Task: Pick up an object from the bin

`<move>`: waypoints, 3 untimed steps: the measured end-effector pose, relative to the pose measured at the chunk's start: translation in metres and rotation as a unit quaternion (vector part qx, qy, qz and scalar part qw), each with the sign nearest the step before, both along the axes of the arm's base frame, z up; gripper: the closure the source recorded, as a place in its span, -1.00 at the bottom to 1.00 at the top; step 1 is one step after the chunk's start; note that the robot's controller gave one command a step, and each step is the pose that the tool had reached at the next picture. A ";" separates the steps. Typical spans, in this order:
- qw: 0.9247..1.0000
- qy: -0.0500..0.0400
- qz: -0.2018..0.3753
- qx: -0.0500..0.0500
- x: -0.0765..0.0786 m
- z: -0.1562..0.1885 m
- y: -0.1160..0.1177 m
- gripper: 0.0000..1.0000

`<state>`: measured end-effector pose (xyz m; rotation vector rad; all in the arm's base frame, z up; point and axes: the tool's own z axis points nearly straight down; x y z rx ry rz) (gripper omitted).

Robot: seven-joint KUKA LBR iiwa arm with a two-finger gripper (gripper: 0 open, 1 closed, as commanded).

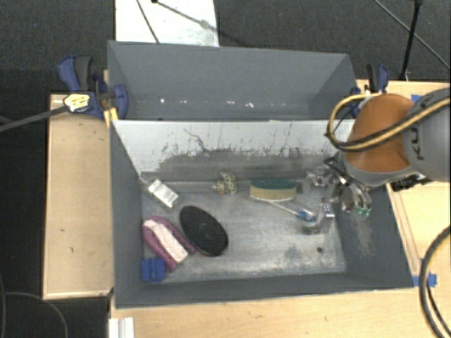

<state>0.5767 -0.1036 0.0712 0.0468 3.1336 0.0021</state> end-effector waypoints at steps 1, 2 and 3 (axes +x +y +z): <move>1.000 0.001 0.000 -0.001 -0.001 0.000 -0.002 1.00; 1.000 -0.002 0.002 0.000 -0.018 0.119 0.041 1.00; 0.996 0.004 -0.084 0.000 -0.018 0.090 0.050 1.00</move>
Offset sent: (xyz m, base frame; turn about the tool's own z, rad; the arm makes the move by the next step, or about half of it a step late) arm 0.0000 0.0000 0.0000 0.0000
